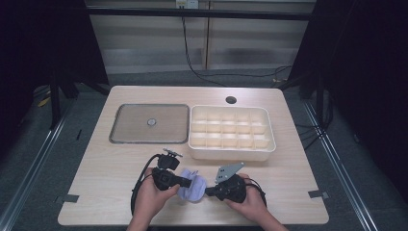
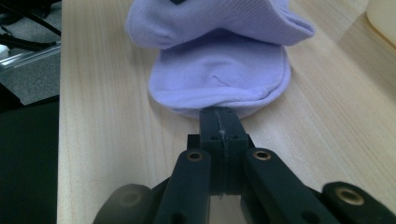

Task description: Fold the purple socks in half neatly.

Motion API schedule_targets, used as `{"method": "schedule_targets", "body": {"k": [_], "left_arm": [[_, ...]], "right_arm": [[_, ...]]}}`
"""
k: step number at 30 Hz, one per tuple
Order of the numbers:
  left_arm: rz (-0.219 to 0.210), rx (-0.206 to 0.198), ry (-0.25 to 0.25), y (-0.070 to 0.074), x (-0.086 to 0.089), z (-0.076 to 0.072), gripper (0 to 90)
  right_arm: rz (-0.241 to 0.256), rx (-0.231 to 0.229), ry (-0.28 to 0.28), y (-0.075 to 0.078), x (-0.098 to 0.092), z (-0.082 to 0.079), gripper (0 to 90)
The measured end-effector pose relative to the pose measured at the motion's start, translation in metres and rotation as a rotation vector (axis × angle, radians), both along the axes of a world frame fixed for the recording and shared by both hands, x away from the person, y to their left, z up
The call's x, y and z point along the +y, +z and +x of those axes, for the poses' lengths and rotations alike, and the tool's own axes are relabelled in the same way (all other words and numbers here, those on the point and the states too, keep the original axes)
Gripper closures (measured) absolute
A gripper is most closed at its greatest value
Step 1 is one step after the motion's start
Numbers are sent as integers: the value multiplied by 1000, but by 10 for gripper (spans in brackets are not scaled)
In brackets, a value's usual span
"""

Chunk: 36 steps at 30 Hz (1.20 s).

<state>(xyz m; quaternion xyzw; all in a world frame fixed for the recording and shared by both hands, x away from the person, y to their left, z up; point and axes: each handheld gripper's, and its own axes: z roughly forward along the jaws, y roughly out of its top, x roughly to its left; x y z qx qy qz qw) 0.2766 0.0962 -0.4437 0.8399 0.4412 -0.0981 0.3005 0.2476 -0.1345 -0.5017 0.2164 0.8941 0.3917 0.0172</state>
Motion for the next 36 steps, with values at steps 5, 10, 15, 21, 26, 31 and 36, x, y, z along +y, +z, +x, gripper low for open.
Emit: {"method": "schedule_targets", "body": {"k": [5, 10, 15, 21, 26, 31, 36], "left_arm": [[7, -3, -6, -2, -2, -1, 859], [12, -6, -15, -4, -4, -2, 857], [17, -8, -27, -6, -7, -4, 856], [23, -4, -42, -8, -11, -5, 855], [25, -2, -50, -12, -14, -6, 853], [31, 1, -61, -14, -15, -6, 853], [32, 3, -60, -15, -16, -7, 853]], "right_arm": [[-1, -1, -1, 0, 0, 0, 900], [-1, 1, -4, 0, 0, -1, 900], [-1, -1, -5, 0, 0, -1, 900], [1, 0, -4, 0, 0, -1, 900], [1, 0, -5, 0, 0, -1, 900], [1, 0, -5, 0, 0, -1, 900], [1, 0, -4, 0, 0, -1, 900]]}}
